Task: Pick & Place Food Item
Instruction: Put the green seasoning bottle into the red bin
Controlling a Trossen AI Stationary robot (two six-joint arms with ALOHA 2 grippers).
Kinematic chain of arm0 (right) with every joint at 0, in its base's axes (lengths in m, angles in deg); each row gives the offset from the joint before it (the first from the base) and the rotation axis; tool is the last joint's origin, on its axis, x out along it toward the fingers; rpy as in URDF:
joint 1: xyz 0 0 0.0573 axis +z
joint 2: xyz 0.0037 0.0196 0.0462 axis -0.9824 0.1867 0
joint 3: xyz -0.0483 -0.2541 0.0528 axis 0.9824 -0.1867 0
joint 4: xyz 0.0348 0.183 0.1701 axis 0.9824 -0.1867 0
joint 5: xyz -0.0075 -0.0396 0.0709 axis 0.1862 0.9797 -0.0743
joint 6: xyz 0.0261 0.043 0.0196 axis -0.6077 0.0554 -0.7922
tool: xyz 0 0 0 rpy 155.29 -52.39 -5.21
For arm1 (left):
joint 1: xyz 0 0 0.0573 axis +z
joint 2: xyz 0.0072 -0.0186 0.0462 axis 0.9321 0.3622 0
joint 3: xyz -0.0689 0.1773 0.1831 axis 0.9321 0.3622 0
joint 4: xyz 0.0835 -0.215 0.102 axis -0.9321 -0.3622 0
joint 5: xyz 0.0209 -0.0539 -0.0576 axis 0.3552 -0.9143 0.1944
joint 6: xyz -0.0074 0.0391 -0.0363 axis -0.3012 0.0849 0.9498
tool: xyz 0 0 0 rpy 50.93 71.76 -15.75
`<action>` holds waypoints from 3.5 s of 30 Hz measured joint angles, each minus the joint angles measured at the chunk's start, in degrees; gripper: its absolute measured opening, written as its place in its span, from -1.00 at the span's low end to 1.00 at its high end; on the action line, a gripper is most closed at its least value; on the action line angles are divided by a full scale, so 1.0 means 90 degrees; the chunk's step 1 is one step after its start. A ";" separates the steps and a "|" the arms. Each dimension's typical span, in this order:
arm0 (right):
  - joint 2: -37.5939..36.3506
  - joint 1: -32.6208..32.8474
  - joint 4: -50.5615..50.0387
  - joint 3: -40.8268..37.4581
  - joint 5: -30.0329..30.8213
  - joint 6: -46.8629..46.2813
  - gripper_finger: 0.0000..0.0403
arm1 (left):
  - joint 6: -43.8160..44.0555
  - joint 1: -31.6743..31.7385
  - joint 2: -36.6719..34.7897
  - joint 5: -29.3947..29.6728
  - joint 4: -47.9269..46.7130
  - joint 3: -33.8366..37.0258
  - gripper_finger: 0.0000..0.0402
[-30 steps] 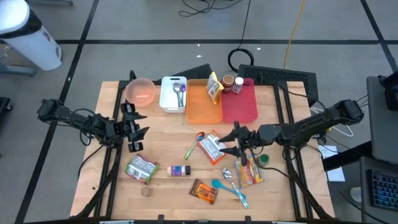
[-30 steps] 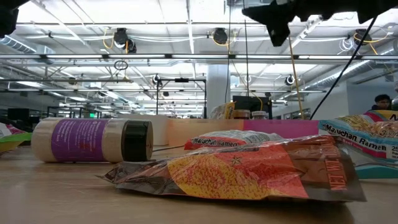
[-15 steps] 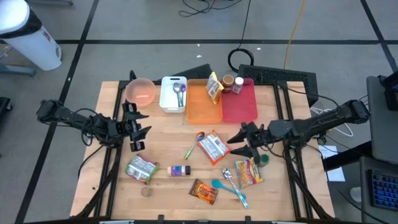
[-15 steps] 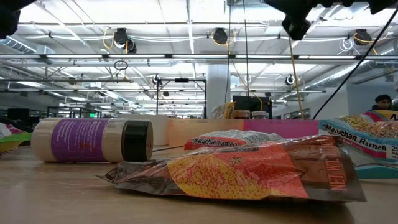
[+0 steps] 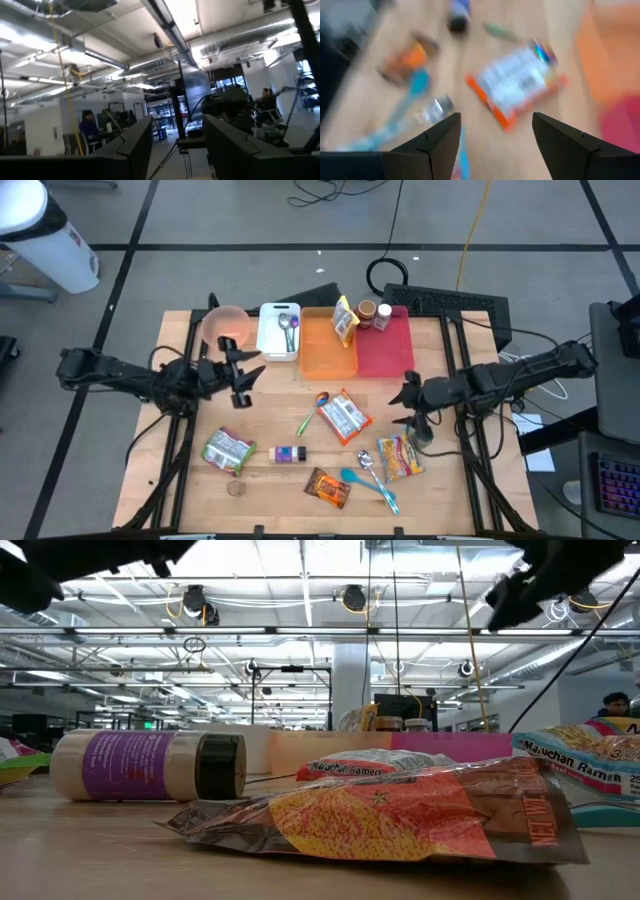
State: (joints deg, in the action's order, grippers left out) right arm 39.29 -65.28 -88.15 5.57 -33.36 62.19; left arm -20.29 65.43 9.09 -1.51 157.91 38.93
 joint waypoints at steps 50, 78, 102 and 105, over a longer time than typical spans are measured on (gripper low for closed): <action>0.2178 0.1181 -0.4197 0.1840 -0.0869 -0.2826 0.32 | 0.1082 0.1088 0.2296 -0.1173 -0.0905 -0.1645 -0.09; 0.2707 0.1476 -0.4129 0.1429 -0.0637 -0.2688 0.32 | 0.1084 0.1088 0.2296 -0.1168 -0.1000 -0.1645 -0.10; 0.2884 0.1503 -0.4039 0.0914 -0.0613 -0.2451 0.32 | 0.1218 0.1086 0.2296 -0.1167 -0.1036 -0.1643 -0.09; 0.2884 0.1500 -0.3859 0.0647 -0.0793 -0.2466 0.32 | 0.1215 0.1084 0.2296 -0.1166 -0.1034 -0.1643 -0.09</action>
State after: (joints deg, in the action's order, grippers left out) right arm 65.25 -51.78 -122.88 11.39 -40.50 39.99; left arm -9.35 75.18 29.75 -12.00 148.60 24.14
